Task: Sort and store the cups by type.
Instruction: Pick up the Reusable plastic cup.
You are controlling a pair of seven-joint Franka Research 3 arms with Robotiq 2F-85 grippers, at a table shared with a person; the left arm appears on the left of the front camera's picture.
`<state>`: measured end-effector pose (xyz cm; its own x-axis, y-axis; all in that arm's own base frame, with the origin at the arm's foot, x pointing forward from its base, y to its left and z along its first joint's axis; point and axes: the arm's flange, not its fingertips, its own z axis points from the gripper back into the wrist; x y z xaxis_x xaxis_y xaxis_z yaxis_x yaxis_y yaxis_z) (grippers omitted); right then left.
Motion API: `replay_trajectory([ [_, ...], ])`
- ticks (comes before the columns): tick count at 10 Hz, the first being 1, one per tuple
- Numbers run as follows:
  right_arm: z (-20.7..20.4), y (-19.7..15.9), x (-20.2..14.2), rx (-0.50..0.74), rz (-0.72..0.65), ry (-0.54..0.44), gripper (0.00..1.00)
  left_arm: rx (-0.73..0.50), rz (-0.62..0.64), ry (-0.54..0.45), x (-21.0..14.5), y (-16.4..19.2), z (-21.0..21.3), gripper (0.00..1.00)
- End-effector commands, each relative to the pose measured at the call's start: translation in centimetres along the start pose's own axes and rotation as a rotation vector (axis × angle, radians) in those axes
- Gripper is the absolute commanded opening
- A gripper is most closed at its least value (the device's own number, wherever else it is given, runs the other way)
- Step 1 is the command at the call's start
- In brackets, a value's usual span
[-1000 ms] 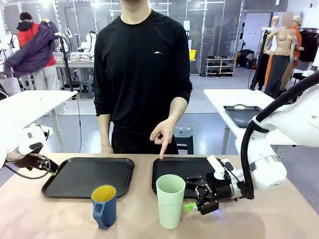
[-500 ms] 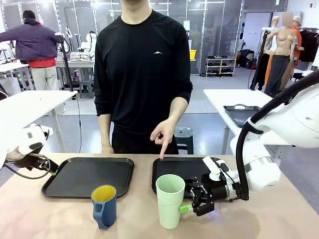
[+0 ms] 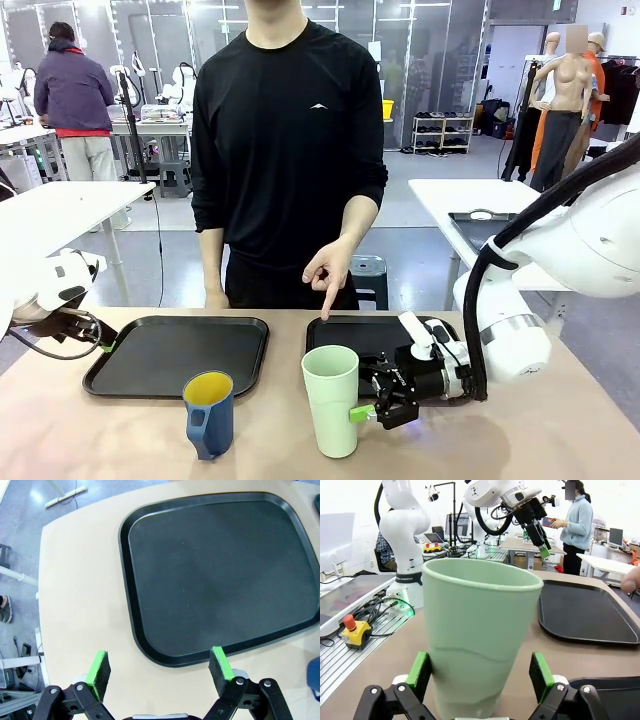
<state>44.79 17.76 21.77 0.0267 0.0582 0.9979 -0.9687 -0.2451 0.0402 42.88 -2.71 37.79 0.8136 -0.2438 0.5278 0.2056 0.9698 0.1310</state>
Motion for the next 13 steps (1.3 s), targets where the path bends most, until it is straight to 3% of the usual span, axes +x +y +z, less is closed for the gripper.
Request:
replay_trajectory([
  [1, -1.0, 0.3, -1.6, -0.008, 0.028, -0.011, 1.00, 0.003, -0.007, 0.004, 0.0, 0.0, 0.0, 1.00],
  [13, -3.1, 0.7, -2.4, 0.050, -0.001, -0.013, 1.00, 0.003, -0.007, 0.004, 0.0, 0.0, 0.0, 1.00],
])
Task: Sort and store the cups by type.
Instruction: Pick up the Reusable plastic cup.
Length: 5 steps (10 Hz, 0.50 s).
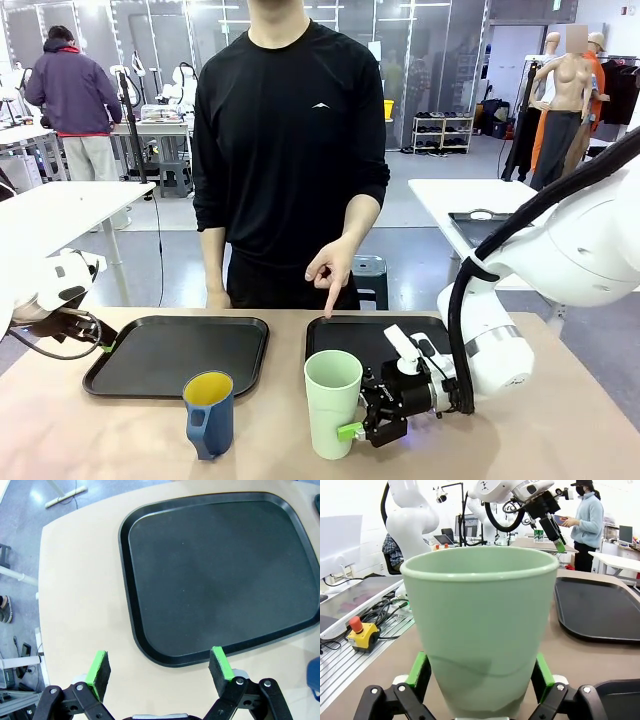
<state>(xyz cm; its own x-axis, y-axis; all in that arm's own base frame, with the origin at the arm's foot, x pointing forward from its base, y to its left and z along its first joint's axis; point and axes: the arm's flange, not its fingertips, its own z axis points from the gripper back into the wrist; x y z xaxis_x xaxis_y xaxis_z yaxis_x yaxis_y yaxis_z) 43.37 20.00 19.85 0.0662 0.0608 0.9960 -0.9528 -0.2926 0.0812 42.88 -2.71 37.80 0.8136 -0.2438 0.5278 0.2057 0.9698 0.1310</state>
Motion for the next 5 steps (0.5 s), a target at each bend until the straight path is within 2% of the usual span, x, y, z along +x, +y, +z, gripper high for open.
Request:
replay_trajectory([
  [1, -0.60, -0.10, -0.53, -0.001, 0.038, -0.006, 1.00, 0.003, -0.007, 0.004, -0.03, 0.00, -0.01, 1.00],
  [4, -0.76, -0.17, -0.72, 0.008, 0.031, -0.007, 1.00, 0.003, -0.007, 0.004, -0.03, 0.00, -0.01, 1.00],
  [5, -0.67, -0.10, -0.81, 0.011, 0.045, -0.012, 0.94, 0.003, -0.007, 0.004, -0.03, 0.00, -0.01, 1.00],
])
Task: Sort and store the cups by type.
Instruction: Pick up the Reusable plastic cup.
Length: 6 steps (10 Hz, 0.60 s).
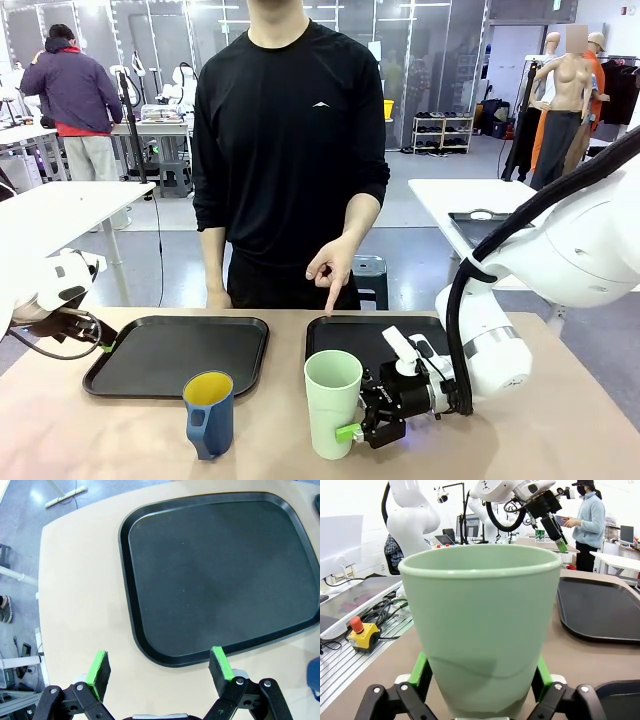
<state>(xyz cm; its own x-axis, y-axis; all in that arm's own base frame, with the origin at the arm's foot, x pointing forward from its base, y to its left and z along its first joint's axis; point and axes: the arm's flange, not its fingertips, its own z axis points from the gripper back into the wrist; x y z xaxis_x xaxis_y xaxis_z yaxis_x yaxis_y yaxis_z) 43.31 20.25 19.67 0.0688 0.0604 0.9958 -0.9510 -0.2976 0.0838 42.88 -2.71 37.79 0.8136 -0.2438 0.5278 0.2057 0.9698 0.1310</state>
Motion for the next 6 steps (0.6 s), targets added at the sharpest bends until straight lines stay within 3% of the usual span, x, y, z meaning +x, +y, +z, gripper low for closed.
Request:
replay_trajectory([
  [1, -0.4, 0.0, -0.7, 0.003, 0.045, -0.014, 0.82, 0.003, -0.007, 0.004, 0.0, 0.0, 0.0, 1.00],
  [4, -0.4, 0.0, -0.5, 0.013, 0.048, 0.004, 0.58, 0.003, -0.007, 0.004, 0.0, 0.0, 0.0, 1.00],
  [6, -0.7, 0.4, 0.4, 0.017, 0.037, -0.003, 0.62, 0.003, -0.007, 0.004, 0.0, 0.0, 0.0, 1.00],
])
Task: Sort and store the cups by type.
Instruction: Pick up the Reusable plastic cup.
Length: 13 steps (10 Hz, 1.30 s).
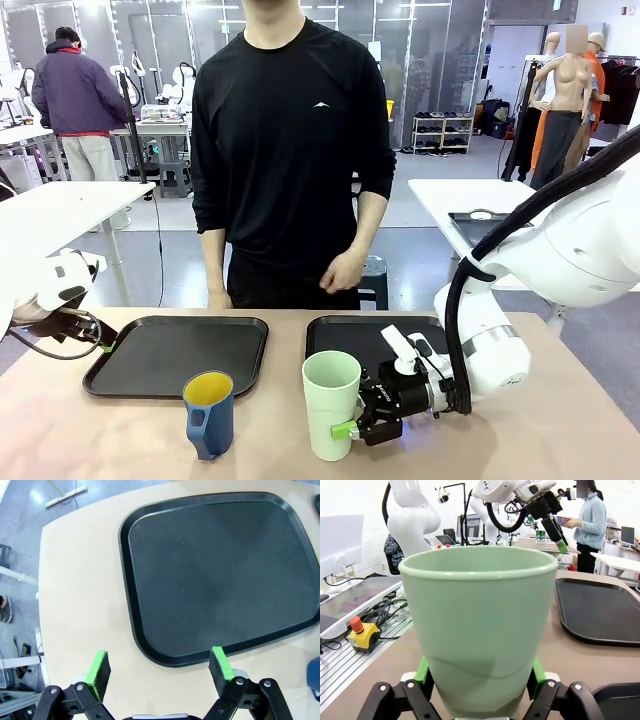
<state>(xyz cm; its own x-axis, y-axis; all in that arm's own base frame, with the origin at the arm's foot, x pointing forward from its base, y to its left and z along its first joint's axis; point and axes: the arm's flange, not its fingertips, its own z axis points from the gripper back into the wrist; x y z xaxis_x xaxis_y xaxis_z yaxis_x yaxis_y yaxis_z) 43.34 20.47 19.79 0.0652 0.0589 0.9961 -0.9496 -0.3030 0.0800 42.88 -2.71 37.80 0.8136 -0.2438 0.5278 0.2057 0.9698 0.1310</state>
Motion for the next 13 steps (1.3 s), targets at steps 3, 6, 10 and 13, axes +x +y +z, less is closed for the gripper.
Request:
replay_trajectory([
  [3, -0.8, 1.9, 4.1, 0.013, 0.034, 0.015, 0.62, 0.003, -0.007, 0.004, 0.0, 0.0, 0.0, 1.00],
  [6, -0.8, 3.5, 8.0, 0.001, 0.066, 0.027, 0.62, 0.003, -0.007, 0.004, 0.0, 0.0, 0.0, 1.00],
  [10, -0.4, 3.5, 8.3, 0.008, 0.101, 0.028, 0.62, 0.003, -0.007, 0.004, 0.0, 0.0, 0.0, 1.00],
  [13, -0.4, 3.5, 8.3, 0.008, 0.101, 0.028, 0.62, 0.003, -0.007, 0.004, 0.0, 0.0, 0.0, 1.00],
])
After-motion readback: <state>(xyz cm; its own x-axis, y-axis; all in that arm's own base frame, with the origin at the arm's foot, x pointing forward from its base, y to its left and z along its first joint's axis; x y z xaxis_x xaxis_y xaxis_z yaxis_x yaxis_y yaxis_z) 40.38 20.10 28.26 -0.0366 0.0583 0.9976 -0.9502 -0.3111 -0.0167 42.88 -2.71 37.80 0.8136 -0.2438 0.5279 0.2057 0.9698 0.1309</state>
